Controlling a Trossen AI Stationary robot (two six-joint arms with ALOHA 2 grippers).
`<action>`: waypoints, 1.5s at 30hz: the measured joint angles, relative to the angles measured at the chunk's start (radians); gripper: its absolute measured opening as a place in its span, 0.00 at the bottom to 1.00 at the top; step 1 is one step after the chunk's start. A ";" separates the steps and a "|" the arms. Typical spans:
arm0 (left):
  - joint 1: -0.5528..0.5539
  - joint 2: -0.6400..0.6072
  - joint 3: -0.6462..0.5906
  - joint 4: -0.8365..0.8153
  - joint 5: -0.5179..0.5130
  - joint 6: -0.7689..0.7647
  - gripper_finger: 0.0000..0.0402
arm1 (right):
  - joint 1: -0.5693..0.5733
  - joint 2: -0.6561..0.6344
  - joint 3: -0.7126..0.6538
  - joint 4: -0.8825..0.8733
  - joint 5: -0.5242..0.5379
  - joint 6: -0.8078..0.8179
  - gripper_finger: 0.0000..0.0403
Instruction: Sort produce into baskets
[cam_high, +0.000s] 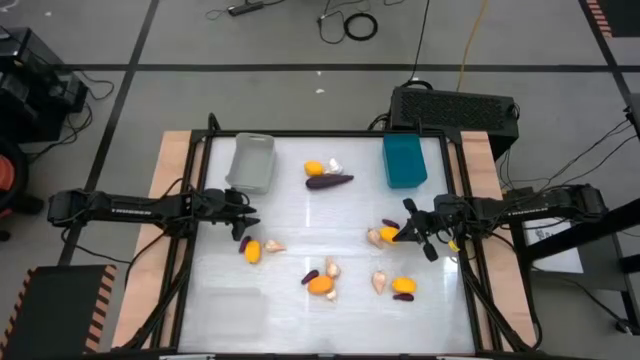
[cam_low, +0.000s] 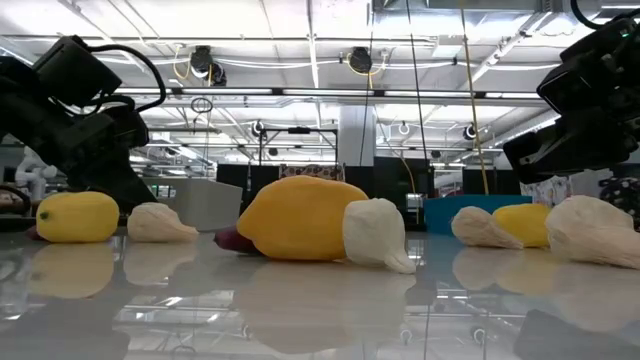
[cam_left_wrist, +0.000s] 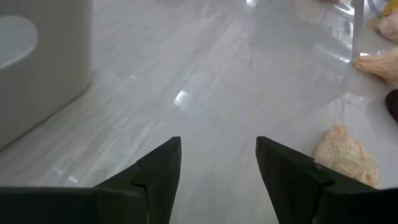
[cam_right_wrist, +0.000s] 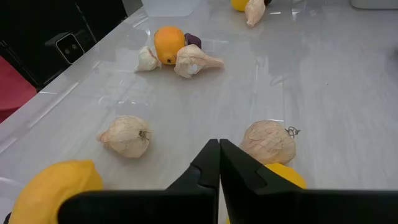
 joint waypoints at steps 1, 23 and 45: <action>0.000 0.000 0.000 0.000 0.000 0.000 0.53 | 0.000 0.000 0.000 0.000 0.000 0.000 0.01; 0.000 0.000 0.000 0.000 0.000 0.000 0.53 | 0.000 0.000 0.000 0.000 0.000 0.000 0.01; 0.000 0.000 0.000 0.000 -0.047 0.002 0.53 | 0.000 0.000 0.000 0.167 0.001 0.018 0.01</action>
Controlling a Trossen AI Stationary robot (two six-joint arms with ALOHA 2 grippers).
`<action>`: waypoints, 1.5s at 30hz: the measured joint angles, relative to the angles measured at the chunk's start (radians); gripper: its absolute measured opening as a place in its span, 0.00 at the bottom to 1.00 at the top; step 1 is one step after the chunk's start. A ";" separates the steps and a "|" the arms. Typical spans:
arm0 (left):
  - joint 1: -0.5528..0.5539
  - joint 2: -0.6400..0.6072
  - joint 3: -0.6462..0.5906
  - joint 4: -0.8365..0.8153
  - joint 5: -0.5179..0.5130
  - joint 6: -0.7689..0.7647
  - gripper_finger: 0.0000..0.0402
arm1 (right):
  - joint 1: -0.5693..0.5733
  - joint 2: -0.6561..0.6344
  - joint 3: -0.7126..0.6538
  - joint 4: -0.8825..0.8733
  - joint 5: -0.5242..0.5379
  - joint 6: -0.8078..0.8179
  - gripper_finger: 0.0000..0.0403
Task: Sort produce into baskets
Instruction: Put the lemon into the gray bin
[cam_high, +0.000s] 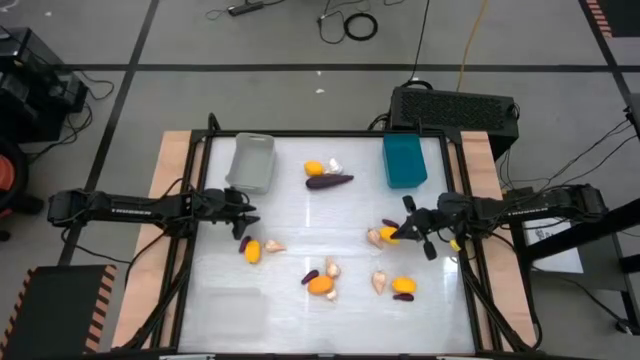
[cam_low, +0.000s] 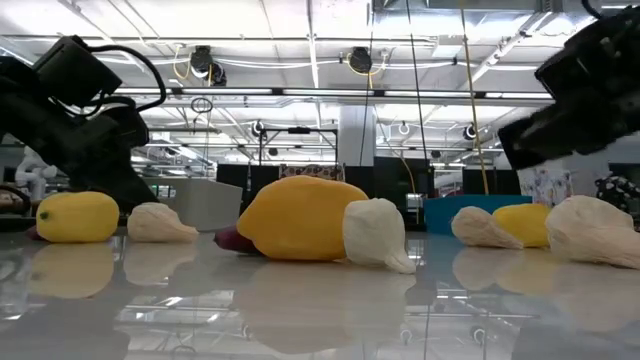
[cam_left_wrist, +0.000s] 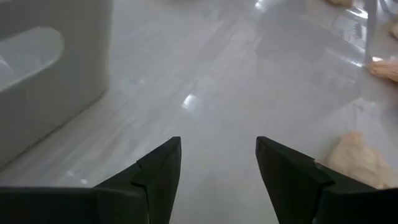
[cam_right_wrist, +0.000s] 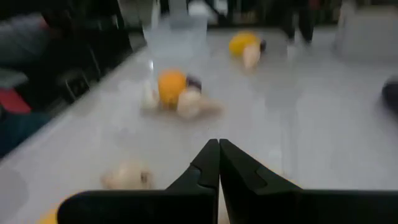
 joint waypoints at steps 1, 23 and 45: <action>0.000 0.000 0.000 0.000 -0.006 -0.001 0.53 | 0.000 0.000 0.000 0.041 0.000 0.000 0.01; -0.050 0.000 0.140 0.331 0.105 -0.059 0.53 | 0.002 0.036 0.000 0.427 0.113 0.296 0.01; -0.606 0.796 0.783 0.167 -0.180 0.192 0.53 | 0.171 0.296 0.177 0.511 0.212 0.273 0.01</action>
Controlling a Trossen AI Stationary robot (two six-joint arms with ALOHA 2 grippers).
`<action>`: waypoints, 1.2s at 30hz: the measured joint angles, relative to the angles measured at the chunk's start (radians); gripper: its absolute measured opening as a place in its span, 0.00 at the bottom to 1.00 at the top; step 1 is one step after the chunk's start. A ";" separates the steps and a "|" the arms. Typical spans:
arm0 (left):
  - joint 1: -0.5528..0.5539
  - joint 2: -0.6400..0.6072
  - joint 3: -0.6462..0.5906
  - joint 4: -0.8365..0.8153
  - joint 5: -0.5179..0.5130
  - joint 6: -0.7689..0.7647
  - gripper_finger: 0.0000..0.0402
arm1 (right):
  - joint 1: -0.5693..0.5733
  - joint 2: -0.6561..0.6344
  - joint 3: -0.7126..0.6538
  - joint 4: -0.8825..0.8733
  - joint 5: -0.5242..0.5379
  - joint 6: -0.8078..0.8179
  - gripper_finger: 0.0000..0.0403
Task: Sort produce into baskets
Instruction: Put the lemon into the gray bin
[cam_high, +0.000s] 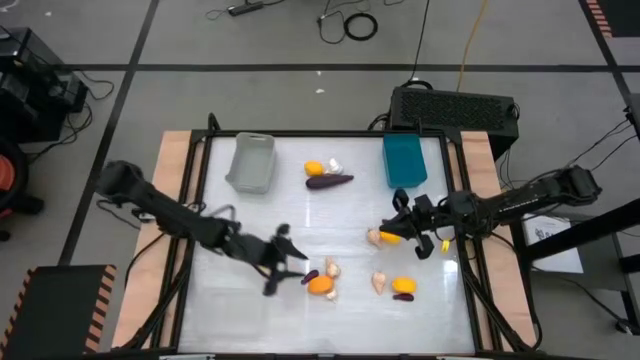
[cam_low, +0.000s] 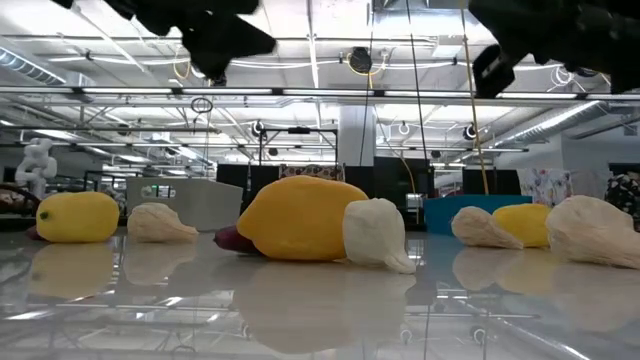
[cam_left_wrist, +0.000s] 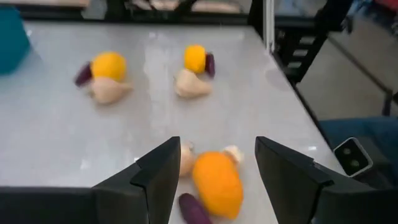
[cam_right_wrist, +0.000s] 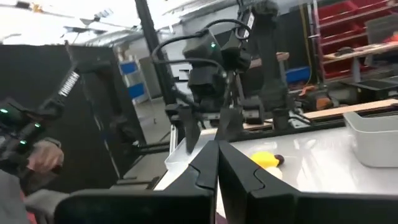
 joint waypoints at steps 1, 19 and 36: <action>-0.011 0.047 0.037 0.000 -0.012 -0.007 0.53 | 0.010 0.015 0.010 -0.006 0.000 -0.011 0.01; -0.033 0.318 0.303 -0.161 -0.038 -0.114 0.53 | 0.052 0.169 0.103 -0.005 -0.001 -0.120 0.01; -0.007 0.383 0.305 -0.209 -0.028 -0.299 0.53 | 0.051 0.177 0.103 -0.046 0.002 -0.126 0.01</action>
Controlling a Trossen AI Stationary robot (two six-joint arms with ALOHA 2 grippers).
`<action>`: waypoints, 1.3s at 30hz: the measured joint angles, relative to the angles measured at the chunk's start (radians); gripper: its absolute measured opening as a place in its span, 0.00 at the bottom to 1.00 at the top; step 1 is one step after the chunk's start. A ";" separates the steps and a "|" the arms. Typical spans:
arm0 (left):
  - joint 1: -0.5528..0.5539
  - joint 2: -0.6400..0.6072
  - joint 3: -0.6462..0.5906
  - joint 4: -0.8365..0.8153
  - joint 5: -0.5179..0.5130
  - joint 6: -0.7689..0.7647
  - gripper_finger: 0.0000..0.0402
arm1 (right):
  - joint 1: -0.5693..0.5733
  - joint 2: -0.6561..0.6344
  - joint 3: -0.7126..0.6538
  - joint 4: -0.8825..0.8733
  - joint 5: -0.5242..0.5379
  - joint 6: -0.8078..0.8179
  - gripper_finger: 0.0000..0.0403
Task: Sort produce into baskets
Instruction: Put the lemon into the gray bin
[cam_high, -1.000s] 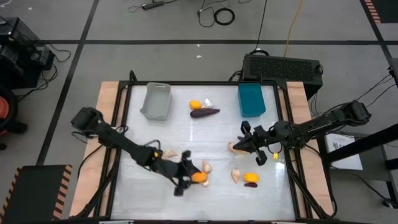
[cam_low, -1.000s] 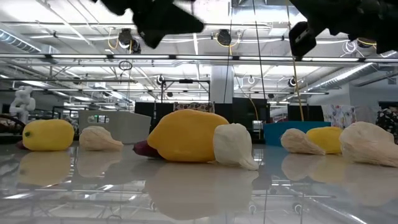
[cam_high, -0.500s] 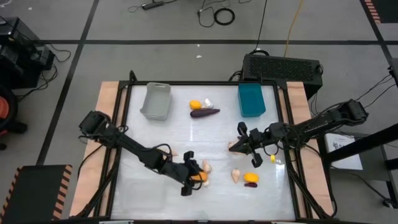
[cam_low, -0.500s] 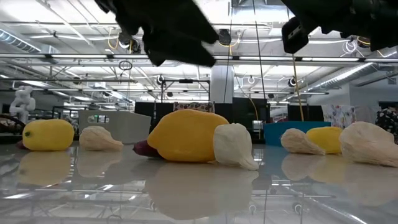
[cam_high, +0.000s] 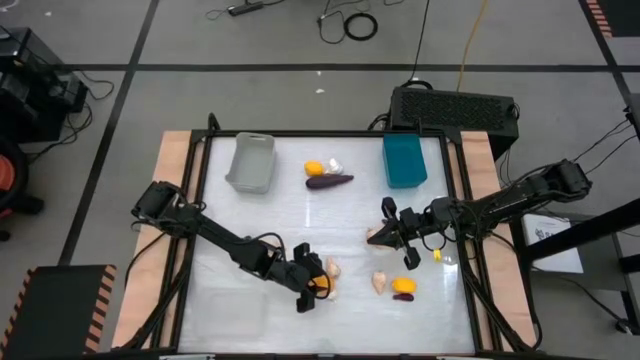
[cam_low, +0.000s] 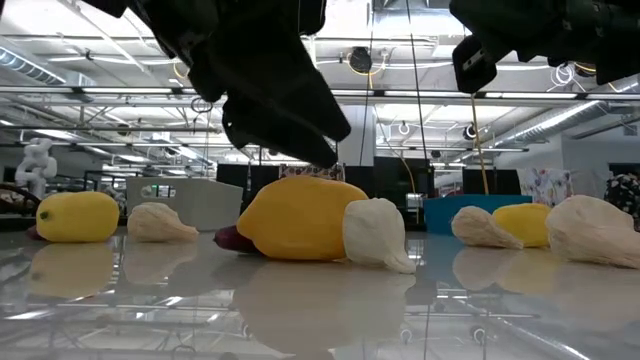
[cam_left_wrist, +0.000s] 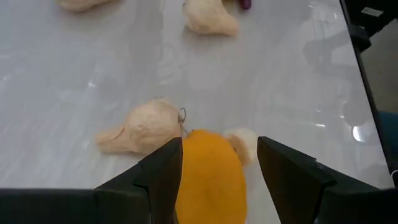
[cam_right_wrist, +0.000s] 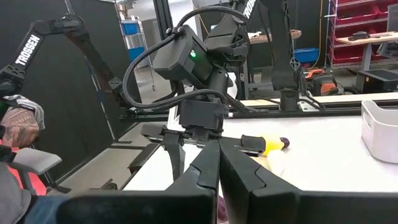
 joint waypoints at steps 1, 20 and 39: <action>-0.001 0.000 0.000 -0.005 0.000 0.000 0.53 | 0.000 0.000 0.000 0.000 0.000 -0.007 0.01; -0.003 0.064 0.003 -0.010 0.022 0.000 0.53 | 0.000 0.000 -0.001 -0.025 0.001 -0.035 0.01; -0.002 0.068 0.002 -0.030 0.050 0.053 0.53 | 0.000 0.000 -0.001 -0.028 0.001 -0.015 0.01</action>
